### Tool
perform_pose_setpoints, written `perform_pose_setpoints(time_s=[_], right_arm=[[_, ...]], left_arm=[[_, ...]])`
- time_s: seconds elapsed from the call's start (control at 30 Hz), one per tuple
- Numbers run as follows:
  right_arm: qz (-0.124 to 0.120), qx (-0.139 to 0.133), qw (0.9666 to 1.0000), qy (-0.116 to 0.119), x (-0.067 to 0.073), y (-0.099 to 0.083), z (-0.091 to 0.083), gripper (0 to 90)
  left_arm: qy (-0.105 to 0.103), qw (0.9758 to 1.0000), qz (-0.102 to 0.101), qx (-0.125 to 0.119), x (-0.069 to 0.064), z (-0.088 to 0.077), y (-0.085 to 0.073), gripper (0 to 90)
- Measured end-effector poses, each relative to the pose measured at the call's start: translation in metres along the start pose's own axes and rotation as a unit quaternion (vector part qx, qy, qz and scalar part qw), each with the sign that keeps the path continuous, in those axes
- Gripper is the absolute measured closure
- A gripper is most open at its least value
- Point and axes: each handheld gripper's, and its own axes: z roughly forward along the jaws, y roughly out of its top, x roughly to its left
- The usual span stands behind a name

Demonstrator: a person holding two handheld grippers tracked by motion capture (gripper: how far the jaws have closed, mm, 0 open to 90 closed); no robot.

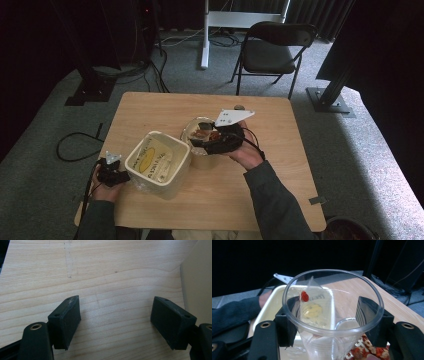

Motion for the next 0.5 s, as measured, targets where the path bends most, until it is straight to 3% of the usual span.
perform_pose_setpoints(time_s=[0.5], right_arm=[[-0.003,-0.003,0.9996,0.026,0.011,0.008,0.003,35.3]], left_arm=[[0.000,1.0000,-0.001,0.000,0.000,0.000,0.000,24.7]])
